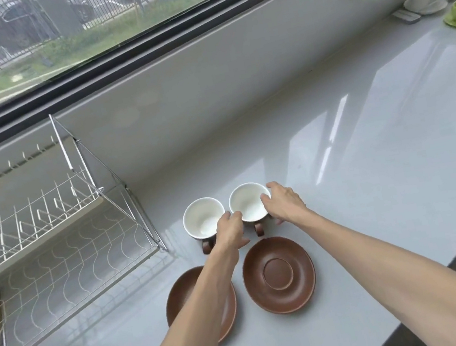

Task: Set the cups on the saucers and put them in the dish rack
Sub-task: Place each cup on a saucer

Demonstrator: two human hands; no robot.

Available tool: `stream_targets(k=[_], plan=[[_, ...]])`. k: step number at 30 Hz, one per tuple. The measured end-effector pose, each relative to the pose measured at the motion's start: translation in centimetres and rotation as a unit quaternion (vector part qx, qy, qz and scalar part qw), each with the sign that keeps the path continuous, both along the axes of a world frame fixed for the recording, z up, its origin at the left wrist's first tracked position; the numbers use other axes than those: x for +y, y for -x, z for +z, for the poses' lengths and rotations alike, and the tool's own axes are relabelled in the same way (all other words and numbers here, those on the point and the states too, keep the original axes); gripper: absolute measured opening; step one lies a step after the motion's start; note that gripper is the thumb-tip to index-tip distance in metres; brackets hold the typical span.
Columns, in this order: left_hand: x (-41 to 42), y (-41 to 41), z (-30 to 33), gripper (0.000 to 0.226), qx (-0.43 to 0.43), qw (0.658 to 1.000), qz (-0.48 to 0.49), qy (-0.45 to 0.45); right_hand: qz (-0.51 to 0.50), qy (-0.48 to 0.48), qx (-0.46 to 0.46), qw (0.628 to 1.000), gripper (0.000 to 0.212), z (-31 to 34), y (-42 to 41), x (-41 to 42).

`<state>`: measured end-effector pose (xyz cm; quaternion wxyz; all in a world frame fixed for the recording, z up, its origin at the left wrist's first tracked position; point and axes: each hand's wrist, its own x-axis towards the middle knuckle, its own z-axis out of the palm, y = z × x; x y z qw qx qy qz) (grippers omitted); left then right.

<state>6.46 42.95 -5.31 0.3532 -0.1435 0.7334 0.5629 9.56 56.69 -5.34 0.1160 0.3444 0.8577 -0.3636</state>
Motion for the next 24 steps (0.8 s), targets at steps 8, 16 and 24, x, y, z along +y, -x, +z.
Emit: stream_targets(k=[8, 16, 24], plan=[[0.4, 0.6, -0.9, 0.042, 0.038, 0.998, -0.040, 0.000, -0.032, 0.029, -0.006, 0.999, 0.047, -0.5, 0.6, 0.0], [-0.2, 0.2, -0.2, 0.048, 0.048, 0.998, -0.036, -0.012, -0.030, 0.001, 0.011, 0.999, 0.042, 0.2, -0.1, -0.3], [-2.0, -0.5, 0.5, 0.049, 0.090, 0.995, -0.031, -0.005, -0.016, -0.012, 0.050, 0.999, 0.037, 3.2, -2.8, -1.7]])
